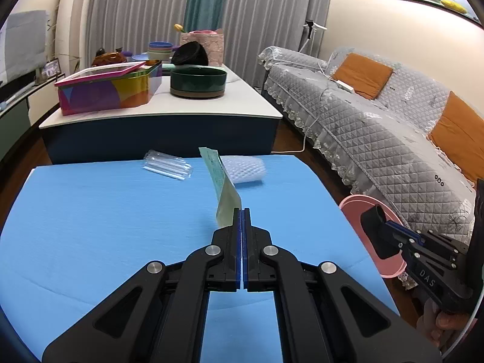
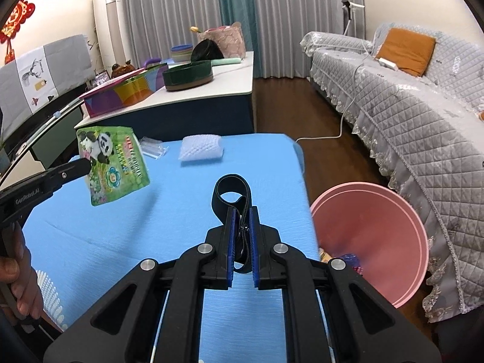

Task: Collect trash
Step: 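Carry the snack bag in the left gripper and elastic band in the right over the pink bin, then open the left gripper over the pink bin while the right gripper opens to drop the band, then move both open grippers back to the table toward the straw pack and foam sleeve, then grasp the clear straw pack with the left gripper while the right grasps the white foam sleeve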

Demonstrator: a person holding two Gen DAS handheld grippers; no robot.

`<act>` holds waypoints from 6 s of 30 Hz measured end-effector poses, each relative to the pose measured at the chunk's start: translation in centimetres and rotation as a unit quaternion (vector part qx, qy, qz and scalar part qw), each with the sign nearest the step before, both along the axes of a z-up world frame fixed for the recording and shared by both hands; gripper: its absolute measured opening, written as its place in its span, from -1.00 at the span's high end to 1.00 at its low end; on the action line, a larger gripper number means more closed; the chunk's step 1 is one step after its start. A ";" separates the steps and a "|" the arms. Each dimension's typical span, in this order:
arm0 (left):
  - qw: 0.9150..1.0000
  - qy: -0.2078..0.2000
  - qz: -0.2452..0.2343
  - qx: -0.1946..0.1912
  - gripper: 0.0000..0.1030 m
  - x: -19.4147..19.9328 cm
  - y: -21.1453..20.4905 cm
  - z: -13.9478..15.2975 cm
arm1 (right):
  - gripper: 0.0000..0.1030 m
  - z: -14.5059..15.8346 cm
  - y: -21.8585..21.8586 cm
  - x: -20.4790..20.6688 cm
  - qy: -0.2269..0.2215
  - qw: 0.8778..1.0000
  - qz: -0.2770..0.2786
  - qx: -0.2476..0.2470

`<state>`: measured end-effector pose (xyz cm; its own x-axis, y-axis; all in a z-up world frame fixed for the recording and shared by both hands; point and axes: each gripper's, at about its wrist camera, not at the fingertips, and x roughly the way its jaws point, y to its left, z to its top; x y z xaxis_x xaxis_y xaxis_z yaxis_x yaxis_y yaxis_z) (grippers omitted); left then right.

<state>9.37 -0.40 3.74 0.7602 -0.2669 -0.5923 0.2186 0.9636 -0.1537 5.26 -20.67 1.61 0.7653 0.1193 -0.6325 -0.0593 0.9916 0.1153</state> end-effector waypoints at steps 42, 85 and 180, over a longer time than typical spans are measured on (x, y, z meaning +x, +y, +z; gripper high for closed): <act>0.995 -0.027 -0.076 0.053 1.00 -2.1 -11.1 1.9 | 0.82 3.8 -12.8 -2.4 -0.060 0.988 -0.133 0.050; 0.981 -0.002 -0.190 0.030 1.00 0.7 -23.5 -0.2 | 0.82 1.7 -20.0 -1.3 -0.032 0.973 -0.213 0.078; 0.976 0.104 0.191 0.023 -0.52 24.2 3.9 -9.6 | 0.04 -5.4 5.3 23.2 0.067 0.988 0.051 0.126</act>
<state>33.57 3.50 -5.88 0.6614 0.0430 -0.7488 -0.1901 0.9754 -0.1119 28.49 -15.35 -3.82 0.6519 0.3584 -0.6683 -0.1252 0.9200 0.3713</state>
